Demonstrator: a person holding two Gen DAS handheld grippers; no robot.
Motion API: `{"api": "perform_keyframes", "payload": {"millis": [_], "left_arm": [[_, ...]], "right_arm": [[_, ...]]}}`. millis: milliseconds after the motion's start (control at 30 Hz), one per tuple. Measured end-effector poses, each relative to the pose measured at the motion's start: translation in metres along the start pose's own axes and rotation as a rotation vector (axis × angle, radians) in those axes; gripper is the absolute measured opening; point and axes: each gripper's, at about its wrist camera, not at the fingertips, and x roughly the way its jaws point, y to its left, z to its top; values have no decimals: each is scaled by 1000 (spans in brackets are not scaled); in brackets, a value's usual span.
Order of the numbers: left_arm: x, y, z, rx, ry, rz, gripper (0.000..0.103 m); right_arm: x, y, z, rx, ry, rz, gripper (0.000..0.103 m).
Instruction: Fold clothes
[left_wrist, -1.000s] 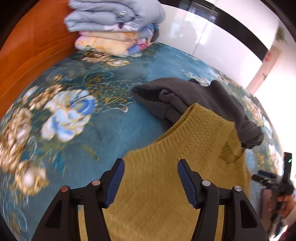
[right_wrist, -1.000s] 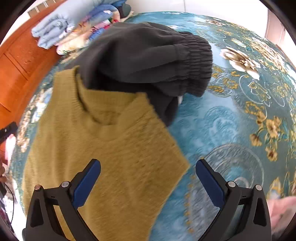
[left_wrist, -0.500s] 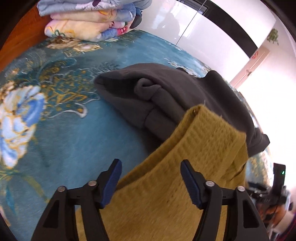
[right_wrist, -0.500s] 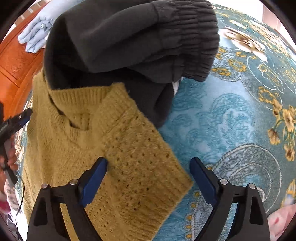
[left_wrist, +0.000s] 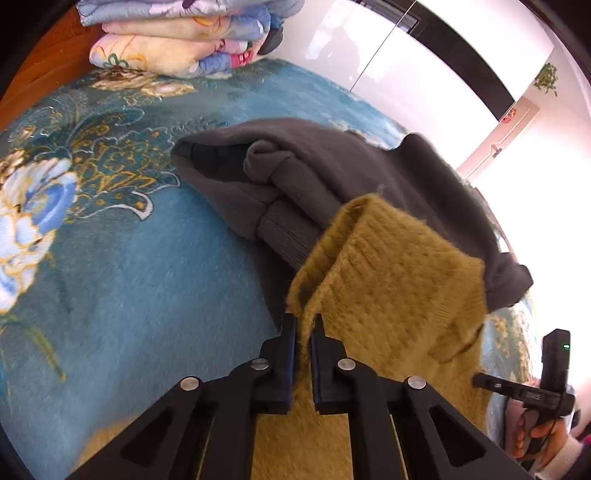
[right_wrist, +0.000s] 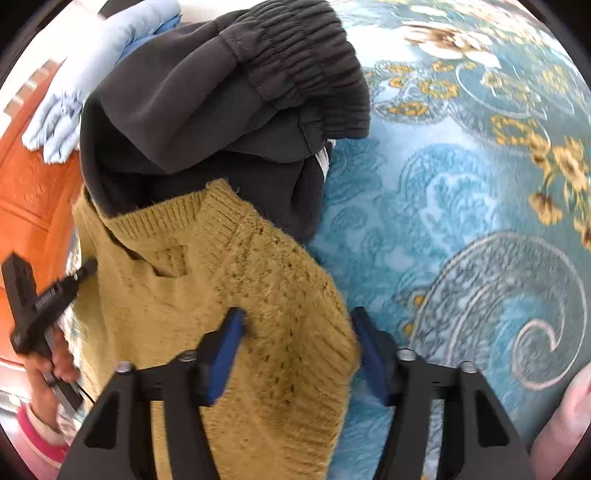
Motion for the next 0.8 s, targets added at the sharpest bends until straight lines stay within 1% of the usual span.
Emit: {"api": "perform_keyframes", "payload": {"millis": [33, 100, 200, 300, 433, 500, 567, 600, 700, 800], "left_arm": [[-8, -2, -2, -6, -13, -7, 7], [-27, -7, -6, -2, -36, -7, 6], [-60, -14, -14, 12, -75, -3, 6], [-97, -21, -20, 20, -128, 8, 6], [-150, -30, -27, 17, -202, 29, 6], [-178, -35, -28, 13, -239, 48, 6], [-208, -42, -31, 7, -275, 66, 6], [-224, -45, -33, 4, -295, 74, 5], [-274, -59, -43, 7, -366, 107, 5], [-316, -68, -57, 1, -431, 146, 5]], "right_arm": [[0, 0, -2, 12, 9, 6, 35], [-7, 5, -7, 20, -2, 7, 27], [-26, 18, -13, 13, -44, 16, 22], [-59, 38, -20, -24, -109, 59, 20], [-113, 63, -27, -66, -217, 142, 17], [-139, 75, -33, -81, -262, 183, 10], [-151, 111, -24, -93, -303, 231, 10], [-160, 120, -15, -98, -316, 257, 10], [-189, 141, -9, -144, -343, 308, 10], [-222, 155, -24, -177, -381, 373, 10]]}}
